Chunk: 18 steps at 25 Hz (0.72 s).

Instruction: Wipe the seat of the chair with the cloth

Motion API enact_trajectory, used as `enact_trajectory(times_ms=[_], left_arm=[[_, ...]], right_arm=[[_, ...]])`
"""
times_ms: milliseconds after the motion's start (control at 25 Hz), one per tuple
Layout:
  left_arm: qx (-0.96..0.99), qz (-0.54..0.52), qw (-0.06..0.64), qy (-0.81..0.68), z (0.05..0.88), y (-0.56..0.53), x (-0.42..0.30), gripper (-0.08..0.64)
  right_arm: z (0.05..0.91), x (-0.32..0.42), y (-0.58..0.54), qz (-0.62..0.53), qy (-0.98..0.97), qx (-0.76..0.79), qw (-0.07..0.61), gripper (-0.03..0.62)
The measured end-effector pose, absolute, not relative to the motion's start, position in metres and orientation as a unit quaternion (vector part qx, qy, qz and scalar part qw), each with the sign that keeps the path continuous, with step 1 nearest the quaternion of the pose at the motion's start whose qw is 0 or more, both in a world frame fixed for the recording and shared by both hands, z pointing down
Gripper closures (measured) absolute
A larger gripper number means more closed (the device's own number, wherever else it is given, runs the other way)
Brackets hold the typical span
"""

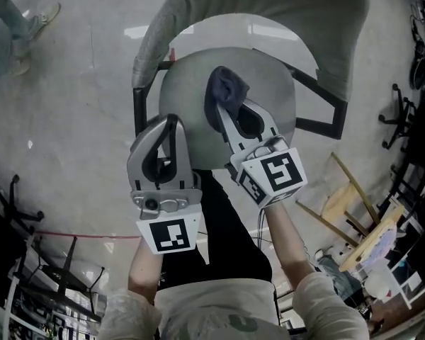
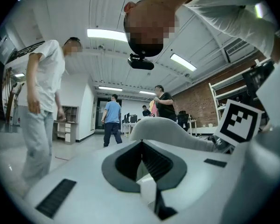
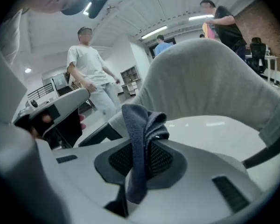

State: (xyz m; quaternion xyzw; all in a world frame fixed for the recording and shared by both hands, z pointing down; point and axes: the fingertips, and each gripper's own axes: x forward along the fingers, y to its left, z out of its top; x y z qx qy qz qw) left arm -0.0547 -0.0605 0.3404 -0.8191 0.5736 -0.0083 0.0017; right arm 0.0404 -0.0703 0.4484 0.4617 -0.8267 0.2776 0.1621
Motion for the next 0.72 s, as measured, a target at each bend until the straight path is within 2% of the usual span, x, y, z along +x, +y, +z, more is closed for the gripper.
enact_trajectory(times_ms=[520,720], left_arm=[[-0.811,-0.016,-0.021,0.584,0.361,-0.058,-0.066,0.545],[-0.812,-0.017,-0.019,0.584,0.362,-0.055,-0.068,0.545]], right_arm=[[0.484,0.022,-0.076,0.299,-0.824,0.446,0.182,0.534],[0.511,-0.003,-0.088,0.397,-0.806,0.420,0.130,0.534]])
